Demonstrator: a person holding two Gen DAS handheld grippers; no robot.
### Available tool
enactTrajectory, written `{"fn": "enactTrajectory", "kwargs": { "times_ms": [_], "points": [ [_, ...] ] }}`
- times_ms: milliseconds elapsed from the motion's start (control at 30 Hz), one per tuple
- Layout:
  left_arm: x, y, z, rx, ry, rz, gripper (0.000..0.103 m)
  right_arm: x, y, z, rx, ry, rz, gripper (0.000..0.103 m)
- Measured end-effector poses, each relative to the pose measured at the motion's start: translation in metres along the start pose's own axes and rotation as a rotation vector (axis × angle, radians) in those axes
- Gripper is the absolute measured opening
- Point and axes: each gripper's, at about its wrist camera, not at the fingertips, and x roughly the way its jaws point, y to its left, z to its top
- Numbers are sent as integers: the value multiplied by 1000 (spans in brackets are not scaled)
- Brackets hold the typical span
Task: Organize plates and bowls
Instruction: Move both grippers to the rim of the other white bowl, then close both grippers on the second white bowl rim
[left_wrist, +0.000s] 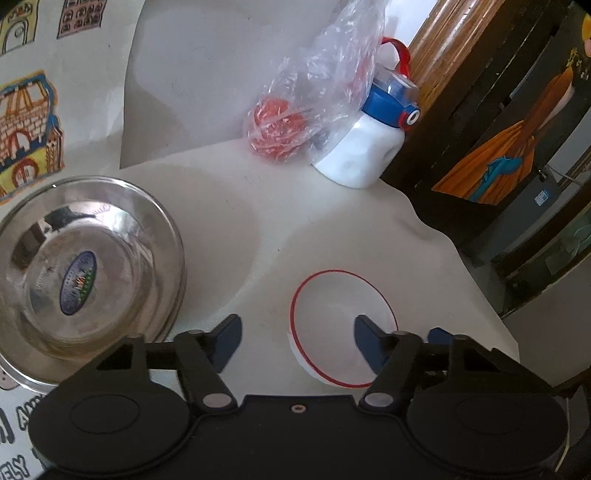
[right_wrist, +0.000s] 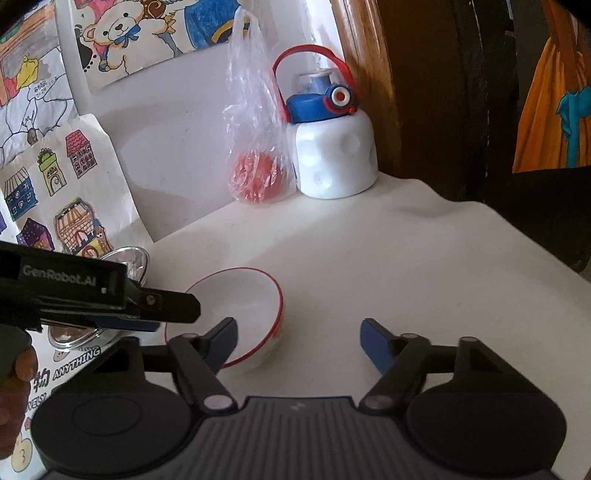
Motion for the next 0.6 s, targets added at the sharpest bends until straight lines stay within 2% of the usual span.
{"fn": "enactTrajectory", "kwargs": {
  "times_ms": [67, 167, 333, 500, 533, 600],
  "points": [
    [3, 0, 0, -3, 9, -2, 53, 2, 0, -1, 12, 12, 1, 67],
    [6, -1, 0, -6, 19, -4, 45, 5, 0, -2, 33, 20, 19, 64],
    [10, 1, 0, -12, 26, 6, 39, 7, -1, -4, 76, 26, 39, 61],
    [14, 0, -1, -5, 44, 11, 21, 10, 2, -5, 95, 23, 59, 47],
    [15, -1, -1, -3, 46, 12, 16, 11, 2, -4, 101, 23, 68, 40],
    [16, -2, -2, 3, 42, 17, 15, 12, 3, -4, 112, 25, 79, 32]
  ]
}}
